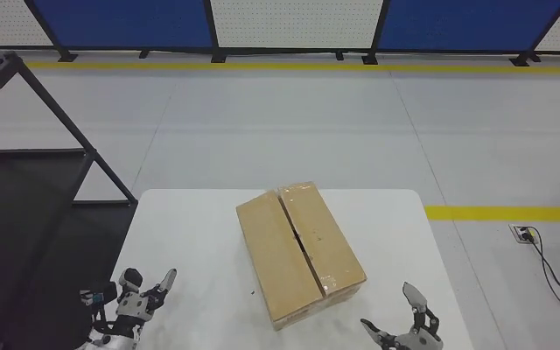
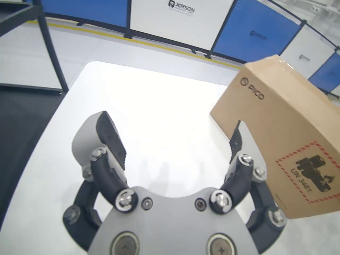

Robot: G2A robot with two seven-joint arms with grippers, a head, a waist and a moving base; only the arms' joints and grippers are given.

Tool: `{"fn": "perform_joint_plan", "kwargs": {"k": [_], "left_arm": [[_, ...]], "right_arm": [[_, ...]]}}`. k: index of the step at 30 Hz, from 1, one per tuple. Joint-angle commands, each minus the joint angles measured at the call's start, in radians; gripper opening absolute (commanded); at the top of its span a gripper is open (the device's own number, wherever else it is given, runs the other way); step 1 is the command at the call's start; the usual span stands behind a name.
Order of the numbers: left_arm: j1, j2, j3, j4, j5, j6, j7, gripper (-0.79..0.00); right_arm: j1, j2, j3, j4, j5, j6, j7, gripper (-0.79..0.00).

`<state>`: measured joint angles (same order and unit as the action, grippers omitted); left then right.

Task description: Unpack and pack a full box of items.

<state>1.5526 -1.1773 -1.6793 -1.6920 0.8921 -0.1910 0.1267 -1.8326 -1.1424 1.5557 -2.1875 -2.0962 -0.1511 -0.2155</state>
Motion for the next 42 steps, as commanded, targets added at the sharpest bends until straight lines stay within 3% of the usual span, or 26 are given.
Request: {"fn": "perform_joint_plan", "kwargs": {"k": [1,8,15,27,42], "left_arm": [[0.007,0.001,-0.016,0.000,0.006,0.014,-0.006,0.000],[0.007,0.001,-0.016,0.000,0.006,0.014,-0.006,0.000],[0.007,0.001,-0.016,0.000,0.006,0.014,-0.006,0.000],[0.007,0.001,-0.016,0.000,0.006,0.014,-0.006,0.000],[0.007,0.001,-0.016,0.000,0.006,0.014,-0.006,0.000]], "right_arm": [[0.000,0.000,0.002,0.001,0.051,-0.006,-0.005,0.000],[0.009,0.001,-0.012,-0.010,0.041,-0.019,-0.043,0.000],[0.092,0.002,-0.138,-0.003,-0.229,0.028,-0.053,0.000],[0.241,-0.012,-0.276,0.094,-0.496,0.124,0.049,0.000],[0.310,-0.025,-0.317,0.151,-0.561,0.129,0.141,0.000]]}}
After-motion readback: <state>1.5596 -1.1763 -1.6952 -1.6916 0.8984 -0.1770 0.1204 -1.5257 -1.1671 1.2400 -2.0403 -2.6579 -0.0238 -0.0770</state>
